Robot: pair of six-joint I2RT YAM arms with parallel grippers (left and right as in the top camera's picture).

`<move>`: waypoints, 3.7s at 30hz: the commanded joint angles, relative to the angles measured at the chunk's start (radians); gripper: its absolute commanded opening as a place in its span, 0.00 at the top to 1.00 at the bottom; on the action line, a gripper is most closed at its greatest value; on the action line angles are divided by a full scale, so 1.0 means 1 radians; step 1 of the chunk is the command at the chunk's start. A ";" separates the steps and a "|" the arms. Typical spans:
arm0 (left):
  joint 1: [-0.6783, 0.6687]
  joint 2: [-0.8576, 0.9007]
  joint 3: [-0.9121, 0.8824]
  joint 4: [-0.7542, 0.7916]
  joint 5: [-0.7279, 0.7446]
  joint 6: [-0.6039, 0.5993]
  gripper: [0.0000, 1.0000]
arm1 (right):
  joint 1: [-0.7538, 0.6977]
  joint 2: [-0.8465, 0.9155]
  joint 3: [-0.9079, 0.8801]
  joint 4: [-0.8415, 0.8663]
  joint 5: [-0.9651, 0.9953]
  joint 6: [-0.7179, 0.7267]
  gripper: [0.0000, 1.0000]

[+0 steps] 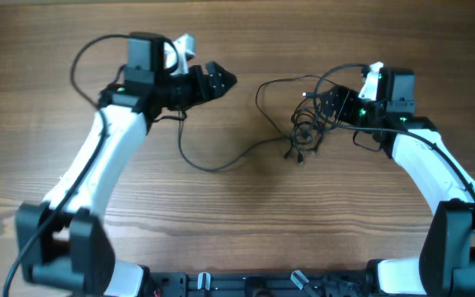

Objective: Untangle cables

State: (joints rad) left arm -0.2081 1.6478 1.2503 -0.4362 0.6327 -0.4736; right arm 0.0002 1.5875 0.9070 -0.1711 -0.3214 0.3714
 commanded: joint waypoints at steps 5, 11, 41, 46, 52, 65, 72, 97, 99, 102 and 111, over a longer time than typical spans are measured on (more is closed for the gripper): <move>-0.045 0.099 0.011 0.040 -0.005 -0.111 0.08 | 0.007 0.156 0.003 0.151 -0.042 -0.031 0.28; -0.048 0.099 0.011 0.028 -0.005 -0.111 0.04 | -0.009 0.084 0.015 0.205 -0.039 -0.030 0.09; -0.258 0.103 0.010 0.029 -0.394 -0.196 0.00 | -0.018 0.060 0.017 0.309 -0.524 -0.058 0.95; -0.237 0.103 0.010 0.225 -0.034 -0.331 0.00 | 0.003 0.016 0.017 0.238 -0.625 -0.101 0.95; -0.237 0.103 0.010 0.328 0.003 -0.560 0.00 | 0.116 0.015 0.017 0.175 -0.644 -0.213 0.95; -0.245 0.103 0.010 0.270 -0.110 -0.688 0.46 | 0.204 -0.094 0.017 0.086 -0.701 -0.212 0.96; -0.257 0.103 0.011 0.296 -0.106 -0.678 0.96 | 0.272 -0.115 0.017 0.071 -0.642 -0.211 0.92; -0.070 -0.047 0.011 0.318 -0.039 -0.528 0.96 | 0.464 -0.028 0.001 0.003 0.188 0.005 0.01; -0.069 -0.047 0.011 0.317 -0.039 -0.528 0.96 | 0.501 0.050 0.001 0.087 0.208 -0.069 0.02; -0.069 -0.047 0.011 0.317 -0.043 -0.528 0.96 | 0.509 0.155 0.001 0.213 0.200 -0.048 0.04; -0.035 -0.047 0.011 0.317 -0.066 -0.528 0.96 | 0.513 0.299 0.001 0.473 0.164 0.043 0.23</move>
State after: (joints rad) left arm -0.2600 1.6119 1.2530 -0.1234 0.5739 -1.0256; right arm 0.5098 1.8305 0.9054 0.2676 -0.1452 0.3565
